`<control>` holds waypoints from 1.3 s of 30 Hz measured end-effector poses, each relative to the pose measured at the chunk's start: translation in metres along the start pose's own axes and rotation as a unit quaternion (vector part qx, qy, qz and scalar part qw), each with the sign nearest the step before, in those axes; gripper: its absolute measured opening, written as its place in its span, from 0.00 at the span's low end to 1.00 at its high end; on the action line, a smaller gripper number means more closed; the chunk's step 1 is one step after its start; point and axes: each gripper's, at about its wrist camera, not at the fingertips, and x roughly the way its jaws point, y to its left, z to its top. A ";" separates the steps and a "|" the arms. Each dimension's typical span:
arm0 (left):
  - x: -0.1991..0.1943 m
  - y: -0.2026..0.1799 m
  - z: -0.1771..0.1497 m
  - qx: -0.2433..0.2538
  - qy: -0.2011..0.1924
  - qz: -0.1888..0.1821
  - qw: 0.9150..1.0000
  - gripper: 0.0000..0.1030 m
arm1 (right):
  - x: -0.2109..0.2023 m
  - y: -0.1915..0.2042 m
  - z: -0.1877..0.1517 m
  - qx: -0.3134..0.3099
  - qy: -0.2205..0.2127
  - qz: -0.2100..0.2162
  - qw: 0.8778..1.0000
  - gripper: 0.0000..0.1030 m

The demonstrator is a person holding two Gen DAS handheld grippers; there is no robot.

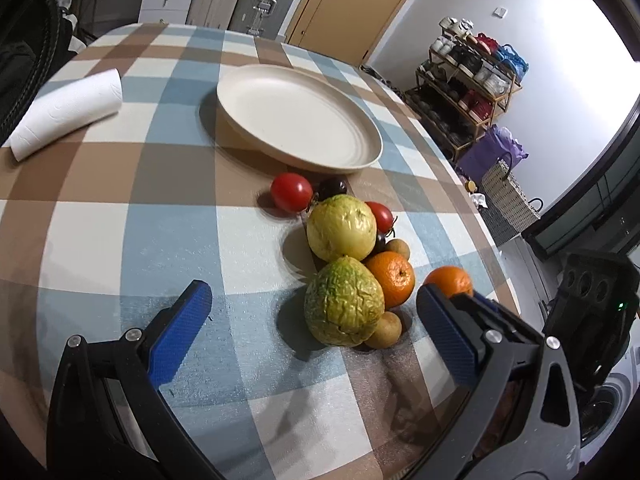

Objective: Organize fruits
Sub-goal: 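Grasp the large orange with the right tool while the left tool grasps the wrinkled green fruit, then carry both fruits onto the white plate and open both tools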

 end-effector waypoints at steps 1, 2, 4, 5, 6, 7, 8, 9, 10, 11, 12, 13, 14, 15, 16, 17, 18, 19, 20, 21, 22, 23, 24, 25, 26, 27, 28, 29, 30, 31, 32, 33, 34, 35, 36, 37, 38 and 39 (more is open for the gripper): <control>0.003 0.000 0.000 0.000 0.003 -0.002 1.000 0.98 | -0.001 0.000 0.001 -0.001 -0.002 0.001 1.000 0.41; 0.005 0.000 0.000 0.001 0.005 -0.006 1.000 0.94 | -0.001 0.000 0.001 -0.002 -0.003 0.001 1.000 0.41; 0.008 0.000 -0.001 0.002 0.012 -0.014 1.000 0.90 | -0.002 0.000 0.003 -0.004 -0.005 0.004 1.000 0.41; 0.011 -0.001 -0.001 0.003 0.015 -0.019 1.000 0.86 | -0.002 0.001 0.004 -0.005 -0.005 0.004 1.000 0.41; 0.012 -0.001 -0.001 0.004 0.018 -0.024 1.000 0.85 | -0.002 0.001 0.005 -0.007 -0.005 0.004 1.000 0.41; 0.014 -0.003 0.000 0.005 0.020 -0.027 0.999 0.82 | -0.001 0.001 0.005 -0.008 -0.005 0.005 1.000 0.41; 0.014 -0.003 -0.001 0.006 0.022 -0.029 0.999 0.78 | -0.001 0.002 0.005 -0.010 -0.005 0.005 1.000 0.41; 0.016 -0.004 -0.002 0.007 0.025 -0.032 0.999 0.76 | -0.001 0.002 0.005 -0.012 -0.005 0.005 1.000 0.41; 0.017 -0.005 -0.002 0.009 0.028 -0.036 0.999 0.71 | 0.000 0.003 0.007 -0.014 -0.005 0.005 1.000 0.41; 0.020 -0.007 -0.002 0.012 0.032 -0.039 0.999 0.63 | 0.000 0.003 0.006 -0.014 -0.005 0.005 1.000 0.41; 0.021 -0.007 -0.003 0.014 0.035 -0.039 0.999 0.59 | 0.001 0.002 0.007 -0.015 -0.004 0.005 1.000 0.41; 0.024 -0.008 -0.002 0.016 0.040 -0.040 0.998 0.48 | 0.002 0.002 0.008 -0.015 -0.004 0.006 1.000 0.41; 0.025 -0.007 -0.002 0.016 0.043 -0.051 0.998 0.43 | 0.002 0.002 0.009 -0.015 -0.005 0.006 1.000 0.41; 0.024 -0.007 -0.004 0.017 0.041 -0.054 0.998 0.43 | 0.002 0.001 0.010 -0.014 -0.005 0.006 1.000 0.41; 0.025 -0.007 -0.003 0.018 0.039 -0.052 0.998 0.43 | 0.003 0.001 0.011 -0.013 -0.006 0.007 1.000 0.41; 0.025 -0.006 -0.002 0.018 0.038 -0.056 0.998 0.43 | 0.004 0.000 0.012 -0.013 -0.006 0.007 1.000 0.41; 0.025 -0.004 -0.002 0.016 0.038 -0.060 0.997 0.43 | 0.004 0.000 0.013 -0.013 -0.006 0.007 1.000 0.41; 0.025 -0.003 0.000 0.014 0.038 -0.062 0.997 0.43 | 0.004 0.000 0.015 -0.013 -0.006 0.007 1.000 0.41; 0.023 -0.001 0.000 0.013 0.037 -0.063 0.997 0.43 | 0.004 0.000 0.016 -0.013 -0.006 0.008 1.000 0.41; 0.021 0.000 0.001 0.012 0.036 -0.065 0.997 0.43 | 0.005 0.000 0.017 -0.013 -0.007 0.008 1.000 0.41; 0.018 0.001 0.002 0.012 0.034 -0.067 0.997 0.43 | 0.005 0.000 0.018 -0.013 -0.007 0.008 1.000 0.41; 0.016 0.002 0.005 0.011 0.034 -0.071 0.997 0.43 | 0.005 0.000 0.019 -0.013 -0.007 0.009 1.000 0.41; 0.013 0.003 0.008 0.008 0.034 -0.077 0.996 0.43 | 0.005 0.001 0.021 -0.013 -0.007 0.010 1.000 0.41; 0.010 0.004 0.009 0.006 0.034 -0.081 0.996 0.43 | 0.005 0.001 0.024 -0.015 -0.008 0.012 1.000 0.41; 0.006 0.005 0.013 0.005 0.033 -0.084 0.996 0.43 | 0.006 0.002 0.027 -0.015 -0.008 0.014 1.000 0.41; 0.002 0.006 0.017 0.003 0.030 -0.086 0.996 0.43 | 0.006 0.003 0.030 -0.015 -0.008 0.015 1.000 0.41; -0.001 0.007 0.024 0.000 0.028 -0.090 0.996 0.43 | 0.006 0.003 0.033 -0.015 -0.008 0.017 1.000 0.41; -0.005 0.008 0.031 -0.004 0.024 -0.095 0.995 0.43 | 0.006 0.005 0.038 -0.016 -0.009 0.021 1.000 0.41; -0.009 0.010 0.037 -0.005 0.020 -0.097 0.995 0.43 | 0.006 0.006 0.044 -0.018 -0.010 0.023 1.000 0.41; -0.012 0.010 0.047 -0.003 0.015 -0.097 0.995 0.43 | 0.006 0.006 0.050 -0.020 -0.013 0.026 0.999 0.41; -0.015 0.010 0.058 0.001 0.011 -0.094 0.996 0.43 | 0.006 0.007 0.056 -0.021 -0.015 0.027 0.999 0.41; -0.017 0.009 0.068 0.004 0.006 -0.091 0.996 0.43 | 0.006 0.008 0.064 -0.022 -0.018 0.029 0.999 0.41; -0.017 0.009 0.080 0.009 0.002 -0.090 0.996 0.43 | 0.007 0.007 0.072 -0.022 -0.019 0.032 0.999 0.41; -0.017 0.009 0.093 0.011 -0.001 -0.087 0.996 0.43 | 0.008 0.007 0.079 -0.022 -0.020 0.035 0.999 0.41; -0.016 0.009 0.105 0.013 -0.004 -0.084 0.996 0.43 | 0.011 0.006 0.090 -0.022 -0.019 0.035 0.999 0.41; -0.013 0.009 0.122 0.016 -0.006 -0.078 0.997 0.43 | 0.014 0.005 0.098 -0.022 -0.018 0.035 0.999 0.41; -0.012 0.008 0.133 0.017 -0.006 -0.078 0.997 0.43 | 0.017 0.004 0.106 -0.023 -0.016 0.034 0.999 0.41; -0.007 0.008 0.146 0.019 -0.003 -0.078 0.997 0.43 | 0.021 0.002 0.115 -0.023 -0.015 0.035 0.999 0.41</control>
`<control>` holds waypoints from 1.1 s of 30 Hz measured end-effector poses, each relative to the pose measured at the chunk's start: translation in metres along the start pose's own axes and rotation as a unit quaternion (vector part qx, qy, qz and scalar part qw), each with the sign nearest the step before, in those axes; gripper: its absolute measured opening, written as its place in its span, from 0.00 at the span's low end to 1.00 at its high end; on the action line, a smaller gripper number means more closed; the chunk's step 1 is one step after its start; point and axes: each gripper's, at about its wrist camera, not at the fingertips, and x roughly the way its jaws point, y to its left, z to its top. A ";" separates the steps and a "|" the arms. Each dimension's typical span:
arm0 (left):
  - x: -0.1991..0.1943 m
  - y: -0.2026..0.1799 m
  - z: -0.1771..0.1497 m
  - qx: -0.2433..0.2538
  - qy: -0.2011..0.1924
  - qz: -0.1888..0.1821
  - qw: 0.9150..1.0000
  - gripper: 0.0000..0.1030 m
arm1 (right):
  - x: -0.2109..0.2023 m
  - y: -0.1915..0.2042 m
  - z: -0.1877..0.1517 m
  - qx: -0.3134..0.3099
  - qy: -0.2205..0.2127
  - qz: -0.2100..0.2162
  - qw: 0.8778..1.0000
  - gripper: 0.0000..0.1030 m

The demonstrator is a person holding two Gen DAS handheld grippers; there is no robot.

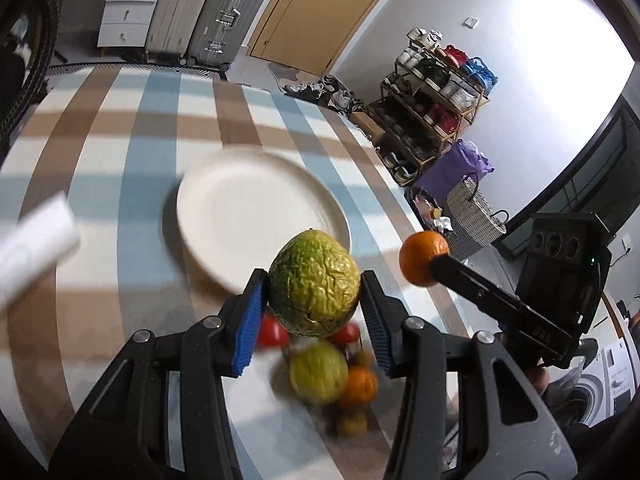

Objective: Organize fruits
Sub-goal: 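Carry both fruits onto the white plate and open both tools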

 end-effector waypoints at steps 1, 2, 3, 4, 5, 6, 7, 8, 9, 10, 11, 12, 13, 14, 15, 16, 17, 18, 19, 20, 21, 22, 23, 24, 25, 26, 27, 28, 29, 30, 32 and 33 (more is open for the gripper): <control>0.005 0.001 0.014 0.002 0.001 0.000 1.000 0.43 | 0.006 -0.003 0.012 0.001 0.004 0.002 1.000 0.41; 0.011 0.003 0.028 0.005 0.001 0.001 1.000 0.43 | 0.011 -0.006 0.020 0.003 0.008 0.005 1.000 0.41; 0.017 0.005 0.038 0.006 0.003 0.002 1.000 0.43 | 0.016 -0.008 0.029 0.004 0.011 0.006 1.000 0.41; 0.025 0.008 0.051 0.004 0.007 -0.001 1.000 0.43 | 0.025 -0.012 0.041 0.006 0.016 0.006 1.000 0.41; 0.034 0.012 0.062 0.001 0.011 -0.005 1.000 0.43 | 0.031 -0.015 0.049 0.008 0.020 0.007 1.000 0.41; 0.042 0.017 0.072 -0.004 0.014 -0.006 1.000 0.43 | 0.038 -0.019 0.058 0.010 0.022 0.008 1.000 0.41; 0.051 0.023 0.083 -0.008 0.017 -0.004 1.000 0.43 | 0.044 -0.023 0.067 0.011 0.023 0.010 1.000 0.41; 0.062 0.029 0.093 -0.008 0.021 -0.005 1.000 0.43 | 0.053 -0.028 0.076 0.012 0.027 0.012 1.000 0.41; 0.071 0.033 0.100 -0.008 0.025 -0.002 1.000 0.43 | 0.064 -0.033 0.084 0.015 0.032 0.008 0.999 0.41; 0.081 0.038 0.108 -0.006 0.031 0.006 0.999 0.43 | 0.073 -0.039 0.091 0.019 0.038 0.006 0.999 0.41; 0.091 0.042 0.115 -0.002 0.037 0.009 0.999 0.43 | 0.083 -0.045 0.097 0.024 0.044 0.005 0.999 0.41; 0.100 0.046 0.121 0.000 0.041 0.011 0.999 0.43 | 0.092 -0.050 0.100 0.027 0.049 0.005 0.998 0.41; 0.108 0.050 0.127 0.000 0.046 0.016 0.999 0.43 | 0.102 -0.055 0.104 0.031 0.055 0.003 0.998 0.41; 0.117 0.054 0.129 0.000 0.053 0.017 0.998 0.43 | 0.113 -0.060 0.107 0.034 0.064 0.000 0.997 0.41; 0.125 0.058 0.133 0.000 0.058 0.017 0.998 0.43 | 0.122 -0.065 0.109 0.036 0.070 -0.001 0.997 0.41; 0.131 0.061 0.137 0.000 0.062 0.019 0.998 0.43 | 0.133 -0.071 0.110 0.041 0.077 -0.003 0.996 0.41; 0.138 0.063 0.138 0.002 0.067 0.019 0.998 0.43 | 0.139 -0.075 0.111 0.045 0.083 -0.003 0.996 0.41; 0.143 0.065 0.142 0.004 0.070 0.018 0.997 0.43 | 0.147 -0.080 0.111 0.051 0.090 -0.002 0.995 0.41; 0.149 0.067 0.144 0.006 0.073 0.024 0.997 0.43 | 0.156 -0.086 0.110 0.059 0.097 -0.004 0.994 0.41; 0.156 0.068 0.143 0.006 0.075 0.025 0.997 0.43 | 0.161 -0.089 0.110 0.062 0.102 -0.005 0.993 0.41; 0.161 0.070 0.144 0.003 0.079 0.025 0.997 0.43 | 0.166 -0.092 0.109 0.063 0.106 -0.005 0.992 0.41; 0.166 0.073 0.145 -0.001 0.081 0.025 0.996 0.43 | 0.169 -0.093 0.107 0.063 0.107 -0.008 0.992 0.41; 0.171 0.075 0.148 0.000 0.084 0.027 0.996 0.43 | 0.172 -0.095 0.107 0.063 0.108 -0.010 0.992 0.41; 0.174 0.075 0.140 0.002 0.084 0.030 0.996 0.43 | 0.174 -0.097 0.107 0.064 0.110 -0.010 0.992 0.41; 0.177 0.076 0.140 0.004 0.085 0.034 0.996 0.43 | 0.177 -0.098 0.106 0.065 0.112 -0.011 0.991 0.41; 0.182 0.077 0.140 0.005 0.087 0.036 0.996 0.43 | 0.178 -0.099 0.106 0.066 0.114 -0.013 0.991 0.41; 0.185 0.078 0.142 0.005 0.088 0.037 0.995 0.43 | 0.180 -0.099 0.106 0.064 0.116 -0.015 0.991 0.41; 0.185 0.076 0.135 0.005 0.087 0.039 0.995 0.43 | 0.182 -0.099 0.106 0.062 0.118 -0.020 0.991 0.41; 0.186 0.077 0.130 0.004 0.088 0.042 0.995 0.43 | 0.183 -0.099 0.106 0.062 0.118 -0.022 0.991 0.41; 0.185 0.079 0.126 0.004 0.089 0.044 0.995 0.43 | 0.185 -0.100 0.106 0.064 0.119 -0.023 0.991 0.41; 0.184 0.078 0.119 0.005 0.089 0.053 0.995 0.43 | 0.188 -0.102 0.106 0.069 0.120 -0.026 0.990 0.41; 0.182 0.077 0.116 0.005 0.088 0.053 0.995 0.43 | 0.188 -0.102 0.105 0.070 0.121 -0.028 0.990 0.41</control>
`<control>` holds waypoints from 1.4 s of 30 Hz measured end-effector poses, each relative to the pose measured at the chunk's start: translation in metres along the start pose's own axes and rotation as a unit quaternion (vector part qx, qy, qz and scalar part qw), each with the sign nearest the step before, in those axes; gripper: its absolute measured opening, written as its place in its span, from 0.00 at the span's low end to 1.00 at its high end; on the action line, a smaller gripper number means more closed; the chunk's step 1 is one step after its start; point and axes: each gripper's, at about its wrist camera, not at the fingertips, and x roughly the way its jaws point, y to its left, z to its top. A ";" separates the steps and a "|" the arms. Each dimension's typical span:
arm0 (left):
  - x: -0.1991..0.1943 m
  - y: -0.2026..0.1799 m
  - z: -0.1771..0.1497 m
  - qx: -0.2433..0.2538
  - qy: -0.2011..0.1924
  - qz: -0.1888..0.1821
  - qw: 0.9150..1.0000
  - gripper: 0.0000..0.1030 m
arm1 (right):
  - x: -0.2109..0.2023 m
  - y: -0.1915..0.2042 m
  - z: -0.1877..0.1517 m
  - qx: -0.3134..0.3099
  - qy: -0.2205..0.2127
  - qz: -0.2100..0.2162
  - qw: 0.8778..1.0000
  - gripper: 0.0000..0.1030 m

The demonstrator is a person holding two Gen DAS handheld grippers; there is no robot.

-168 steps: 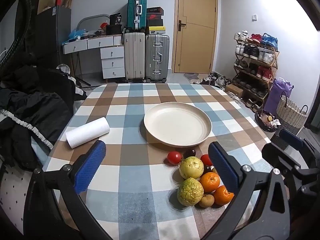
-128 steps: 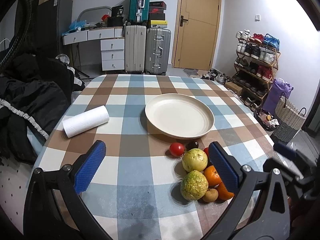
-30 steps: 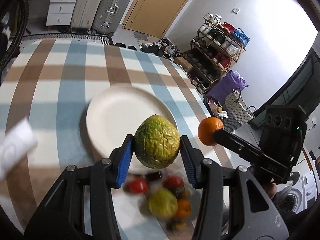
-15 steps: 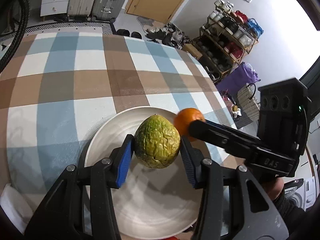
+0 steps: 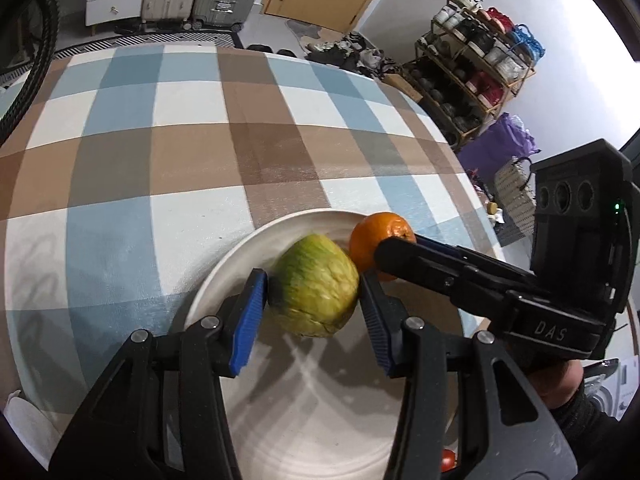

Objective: Organize fruits
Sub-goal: 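Carry both fruits onto the white plate and open both tools, then withdraw both tools from the plate back toward the fruit cluster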

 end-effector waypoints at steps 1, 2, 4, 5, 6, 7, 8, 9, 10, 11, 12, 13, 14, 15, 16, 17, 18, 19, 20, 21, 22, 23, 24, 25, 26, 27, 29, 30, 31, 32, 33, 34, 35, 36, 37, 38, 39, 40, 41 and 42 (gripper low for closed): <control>-0.001 -0.002 -0.001 0.001 0.000 0.004 1.000 0.43 | 0.000 -0.001 0.000 0.002 0.001 -0.003 1.000 0.41; -0.004 -0.005 -0.003 0.004 -0.003 0.012 1.000 0.47 | 0.001 -0.002 0.000 0.004 0.001 -0.005 1.000 0.42; -0.007 -0.008 -0.004 0.013 -0.007 0.028 0.999 0.54 | 0.001 -0.002 -0.001 0.004 0.001 -0.011 1.000 0.42; -0.010 -0.010 -0.005 0.013 -0.009 0.030 0.999 0.57 | 0.001 -0.002 -0.001 0.004 -0.001 -0.013 1.000 0.42; -0.012 -0.010 -0.006 0.012 -0.011 0.030 0.999 0.60 | -0.001 -0.002 -0.001 0.005 -0.004 -0.014 1.000 0.42; -0.016 -0.013 -0.006 0.013 -0.015 0.038 0.999 0.64 | -0.003 -0.002 -0.001 0.005 -0.007 -0.011 1.000 0.43; -0.022 -0.013 -0.007 0.015 -0.021 0.045 0.999 0.68 | -0.006 -0.002 -0.001 0.006 -0.011 -0.009 1.000 0.47; -0.028 -0.014 -0.009 0.018 -0.028 0.052 0.998 0.70 | -0.009 0.000 0.000 0.007 -0.016 -0.006 1.000 0.49; -0.034 -0.016 -0.010 0.019 -0.034 0.056 0.998 0.72 | -0.015 0.002 -0.001 0.005 -0.023 -0.003 1.000 0.51; -0.041 -0.018 -0.011 0.020 -0.039 0.058 0.997 0.73 | -0.021 0.004 -0.001 0.002 -0.032 -0.002 0.999 0.51; -0.046 -0.019 -0.013 0.018 -0.042 0.060 0.997 0.73 | -0.028 0.007 -0.001 0.000 -0.039 -0.004 0.999 0.51; -0.054 -0.021 -0.015 0.017 -0.047 0.062 0.997 0.74 | -0.036 0.011 -0.001 -0.002 -0.046 -0.005 0.999 0.51; -0.061 -0.024 -0.018 0.018 -0.051 0.064 0.997 0.75 | -0.042 0.013 -0.003 -0.003 -0.051 -0.005 0.999 0.51; -0.068 -0.026 -0.021 0.018 -0.054 0.066 0.996 0.76 | -0.052 0.018 -0.005 -0.004 -0.058 -0.004 0.998 0.52; -0.076 -0.030 -0.024 0.020 -0.058 0.069 0.996 0.77 | -0.060 0.022 -0.007 -0.006 -0.064 -0.004 0.998 0.54; -0.085 -0.034 -0.028 0.022 -0.064 0.071 0.995 0.77 | -0.067 0.025 -0.010 -0.009 -0.070 -0.006 0.997 0.60; -0.093 -0.038 -0.031 0.025 -0.071 0.072 0.995 0.78 | -0.076 0.029 -0.013 -0.012 -0.077 -0.008 0.997 0.64; -0.105 -0.045 -0.036 0.028 -0.082 0.079 0.993 0.79 | -0.088 0.036 -0.019 -0.020 -0.089 -0.010 0.996 0.71; -0.113 -0.049 -0.041 0.031 -0.089 0.085 0.992 0.80 | -0.097 0.041 -0.022 -0.027 -0.097 -0.012 0.995 0.74; -0.122 -0.055 -0.047 0.036 -0.096 0.090 0.991 0.80 | -0.106 0.047 -0.027 -0.034 -0.105 -0.014 0.994 0.74; -0.133 -0.063 -0.053 0.043 -0.105 0.096 0.989 0.81 | -0.119 0.055 -0.033 -0.044 -0.114 -0.014 0.992 0.74; -0.143 -0.069 -0.061 0.049 -0.111 0.101 0.987 0.81 | -0.129 0.060 -0.038 -0.049 -0.120 -0.014 0.992 0.77; -0.149 -0.074 -0.066 0.053 -0.116 0.106 0.986 0.81 | -0.138 0.066 -0.043 -0.053 -0.127 -0.015 0.990 0.79; -0.160 -0.083 -0.075 0.061 -0.125 0.115 0.984 0.81 | -0.151 0.073 -0.050 -0.059 -0.141 -0.017 0.988 0.85; -0.169 -0.090 -0.081 0.066 -0.133 0.120 0.982 0.82 | -0.161 0.079 -0.056 -0.065 -0.152 -0.018 0.986 0.91; -0.177 -0.097 -0.089 0.071 -0.140 0.125 0.980 0.82 | -0.171 0.085 -0.063 -0.073 -0.163 -0.019 0.984 0.93; -0.193 -0.110 -0.103 0.078 -0.155 0.133 0.976 0.86 | -0.193 0.100 -0.079 -0.093 -0.191 -0.026 0.977 0.96; -0.203 -0.116 -0.112 0.081 -0.165 0.135 0.974 0.87 | -0.202 0.106 -0.087 -0.101 -0.202 -0.030 0.974 0.96; -0.210 -0.122 -0.119 0.083 -0.172 0.136 0.972 0.91 | -0.214 0.114 -0.098 -0.111 -0.217 -0.034 0.969 0.98; -0.219 -0.128 -0.129 0.085 -0.182 0.139 0.970 0.97 | -0.221 0.119 -0.105 -0.116 -0.228 -0.037 0.966 1.00; -0.229 -0.134 -0.141 0.086 -0.194 0.143 0.967 0.99 | -0.231 0.125 -0.116 -0.123 -0.243 -0.041 0.961 1.00; -0.237 -0.138 -0.150 0.089 -0.205 0.143 0.964 0.99 | -0.238 0.129 -0.124 -0.129 -0.255 -0.043 0.957 1.00; -0.243 -0.142 -0.158 0.092 -0.212 0.144 0.962 0.99 | -0.244 0.133 -0.132 -0.134 -0.265 -0.046 0.954 1.00; -0.249 -0.146 -0.167 0.095 -0.218 0.145 0.961 0.99 | -0.248 0.135 -0.139 -0.138 -0.273 -0.048 0.951 1.00; -0.255 -0.149 -0.178 0.097 -0.225 0.146 0.959 0.99 | -0.255 0.139 -0.149 -0.145 -0.283 -0.051 0.947 1.00; -0.262 -0.152 -0.190 0.098 -0.234 0.148 0.956 0.99 | -0.258 0.141 -0.156 -0.149 -0.288 -0.053 0.944 1.00; -0.266 -0.153 -0.198 0.099 -0.238 0.149 0.955 0.99 | -0.261 0.142 -0.163 -0.154 -0.291 -0.055 0.943 1.00; -0.270 -0.154 -0.208 0.100 -0.243 0.151 0.953 0.99 | -0.265 0.145 -0.173 -0.158 -0.296 -0.057 0.940 1.00; -0.274 -0.155 -0.219 0.101 -0.248 0.152 0.951 0.99 | -0.266 0.146 -0.179 -0.160 -0.297 -0.057 0.940 1.00; -0.276 -0.155 -0.228 0.101 -0.251 0.154 0.950 0.99 | -0.268 0.148 -0.186 -0.163 -0.296 -0.058 0.939 1.00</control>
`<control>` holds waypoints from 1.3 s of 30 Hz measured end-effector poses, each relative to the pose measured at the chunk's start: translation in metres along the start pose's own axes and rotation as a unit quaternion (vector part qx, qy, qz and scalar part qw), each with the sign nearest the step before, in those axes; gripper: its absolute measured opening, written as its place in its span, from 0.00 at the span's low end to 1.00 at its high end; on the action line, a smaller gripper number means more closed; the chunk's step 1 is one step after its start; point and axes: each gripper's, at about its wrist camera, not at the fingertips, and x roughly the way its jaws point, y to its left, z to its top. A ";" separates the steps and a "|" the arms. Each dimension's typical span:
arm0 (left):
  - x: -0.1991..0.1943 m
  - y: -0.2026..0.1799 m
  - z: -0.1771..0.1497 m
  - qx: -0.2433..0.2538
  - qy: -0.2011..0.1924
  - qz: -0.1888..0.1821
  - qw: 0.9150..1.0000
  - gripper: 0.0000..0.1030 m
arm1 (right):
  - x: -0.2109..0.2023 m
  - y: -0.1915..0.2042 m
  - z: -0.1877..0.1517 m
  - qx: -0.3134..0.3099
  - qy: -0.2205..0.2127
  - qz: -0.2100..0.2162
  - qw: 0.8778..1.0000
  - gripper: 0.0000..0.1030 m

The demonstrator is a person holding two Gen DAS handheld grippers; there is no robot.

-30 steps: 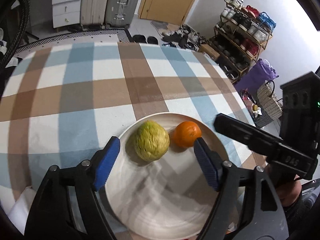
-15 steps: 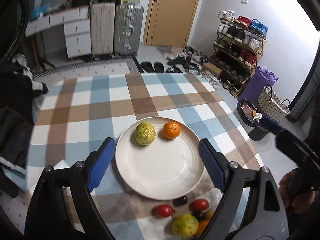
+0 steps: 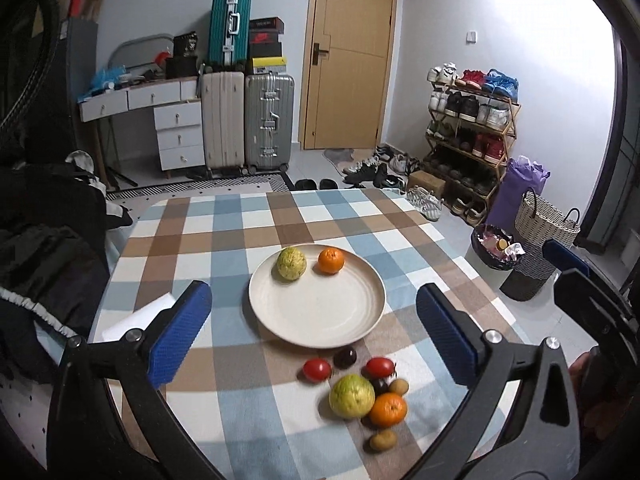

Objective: Organize fruits
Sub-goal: 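Withdraw both tools from the plate back toward the fruit cluster, then grasp the small brown kiwi with the right tool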

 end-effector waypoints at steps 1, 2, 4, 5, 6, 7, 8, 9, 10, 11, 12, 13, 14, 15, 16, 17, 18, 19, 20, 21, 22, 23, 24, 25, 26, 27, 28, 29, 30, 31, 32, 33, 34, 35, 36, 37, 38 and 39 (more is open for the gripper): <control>-0.006 0.000 -0.008 0.002 -0.001 0.007 1.000 0.99 | -0.005 0.004 -0.005 -0.002 0.001 -0.003 1.000 1.00; -0.011 -0.001 -0.015 0.003 -0.002 0.013 1.000 0.99 | -0.010 0.007 -0.010 -0.003 0.001 -0.007 1.000 1.00; -0.017 0.001 -0.029 -0.005 -0.001 0.026 1.000 0.99 | -0.016 0.012 -0.019 -0.004 0.004 -0.006 1.000 1.00; -0.021 0.003 -0.036 -0.014 0.002 0.024 1.000 0.99 | -0.019 0.014 -0.025 -0.007 0.006 -0.010 1.000 1.00; -0.020 0.006 -0.040 -0.020 0.004 0.019 1.000 0.99 | -0.022 0.017 -0.031 -0.007 0.010 -0.014 1.000 1.00; -0.022 0.008 -0.047 -0.027 0.007 0.015 1.000 0.99 | -0.023 0.018 -0.035 -0.007 0.014 -0.017 1.000 1.00; -0.023 0.010 -0.054 -0.030 0.010 0.017 0.999 0.99 | -0.022 0.018 -0.042 -0.007 0.022 -0.022 0.999 1.00; -0.025 0.011 -0.061 -0.030 0.013 0.022 0.999 0.99 | -0.023 0.019 -0.047 -0.007 0.029 -0.026 0.999 1.00; -0.020 0.014 -0.065 -0.031 0.015 0.026 0.999 0.99 | -0.021 0.019 -0.053 -0.008 0.040 -0.027 0.999 1.00; -0.020 0.016 -0.072 -0.032 0.015 0.029 0.999 0.99 | -0.020 0.020 -0.059 -0.006 0.048 -0.025 0.998 1.00; -0.020 0.017 -0.077 -0.034 0.016 0.028 0.999 0.99 | -0.020 0.019 -0.064 -0.003 0.057 -0.022 0.998 1.00; -0.020 0.019 -0.084 -0.037 0.018 0.025 0.999 0.99 | -0.017 0.019 -0.071 0.002 0.069 -0.018 0.997 1.00; -0.018 0.022 -0.091 -0.040 0.022 0.023 0.999 0.99 | -0.015 0.019 -0.076 0.007 0.077 -0.020 0.997 1.00; -0.014 0.025 -0.095 -0.040 0.027 0.023 0.999 0.99 | -0.013 0.018 -0.083 0.013 0.087 -0.023 0.996 1.00; -0.013 0.027 -0.103 -0.041 0.035 0.025 0.998 0.99 | -0.010 0.017 -0.091 0.019 0.099 -0.023 0.995 1.00; -0.007 0.029 -0.106 -0.042 0.041 0.026 0.998 0.99 | -0.007 0.017 -0.097 0.023 0.108 -0.021 0.994 1.00; -0.002 0.032 -0.109 -0.044 0.048 0.027 0.998 0.99 | -0.004 0.017 -0.104 0.027 0.117 -0.020 0.993 1.00; 0.001 0.036 -0.113 -0.047 0.055 0.026 0.997 0.99 | 0.001 0.017 -0.112 0.030 0.129 -0.018 0.991 1.00; 0.004 0.039 -0.117 -0.050 0.062 0.025 0.997 0.99 | 0.004 0.018 -0.118 0.031 0.136 -0.017 0.990 1.00; 0.008 0.043 -0.120 -0.055 0.067 0.025 0.996 0.99 | 0.007 0.018 -0.124 0.032 0.142 -0.018 0.989 1.00; 0.009 0.045 -0.121 -0.057 0.069 0.025 0.996 0.99 | 0.012 0.019 -0.130 0.032 0.150 -0.019 0.988 1.00; 0.012 0.047 -0.122 -0.058 0.070 0.024 0.996 0.99 | 0.016 0.020 -0.137 0.033 0.157 -0.017 0.987 1.00; 0.014 0.048 -0.122 -0.058 0.070 0.025 0.996 0.99 | 0.019 0.019 -0.142 0.034 0.162 -0.018 0.986 1.00; 0.016 0.049 -0.122 -0.056 0.070 0.026 0.996 0.99 | 0.023 0.020 -0.148 0.035 0.169 -0.020 0.985 1.00; 0.018 0.049 -0.122 -0.054 0.069 0.028 0.996 0.99 | 0.028 0.020 -0.154 0.035 0.175 -0.021 0.984 1.00; 0.019 0.049 -0.121 -0.053 0.069 0.029 0.996 0.99 | 0.030 0.020 -0.158 0.036 0.178 -0.020 0.983 1.00; 0.023 0.049 -0.121 -0.052 0.071 0.029 0.996 0.99 | 0.034 0.020 -0.163 0.037 0.183 -0.021 0.982 0.99; 0.022 0.047 -0.120 -0.051 0.072 0.029 0.996 0.99 | 0.037 0.020 -0.166 0.038 0.186 -0.020 0.982 0.99; 0.024 0.048 -0.119 -0.050 0.073 0.030 0.996 0.99 | 0.040 0.021 -0.169 0.038 0.189 -0.019 0.981 0.99; 0.027 0.047 -0.119 -0.051 0.076 0.029 0.995 0.99 | 0.042 0.022 -0.170 0.036 0.191 -0.018 0.981 0.97; 0.029 0.047 -0.119 -0.053 0.078 0.027 0.995 0.99 | 0.043 0.022 -0.171 0.034 0.191 -0.015 0.981 0.94; 0.032 0.047 -0.119 -0.054 0.080 0.026 0.995 0.99 | 0.045 0.023 -0.172 0.032 0.191 -0.013 0.981 0.93; 0.032 0.047 -0.119 -0.053 0.081 0.027 0.995 0.99 | 0.046 0.023 -0.173 0.031 0.192 -0.012 0.981 0.93; 0.035 0.047 -0.119 -0.051 0.083 0.029 0.995 0.99 | 0.048 0.023 -0.173 0.030 0.194 -0.010 0.981 0.91; 0.035 0.046 -0.119 -0.050 0.083 0.029 0.995 0.99 | 0.050 0.023 -0.174 0.030 0.194 -0.009 0.980 0.89; 0.037 0.047 -0.119 -0.049 0.083 0.031 0.995 0.99 | 0.052 0.023 -0.174 0.029 0.198 -0.007 0.980 0.85; 0.038 0.046 -0.119 -0.049 0.084 0.032 0.995 0.99 | 0.053 0.023 -0.175 0.029 0.201 -0.004 0.979 0.83; 0.039 0.046 -0.120 -0.048 0.085 0.033 0.995 0.99 | 0.055 0.023 -0.175 0.030 0.205 -0.002 0.978 0.83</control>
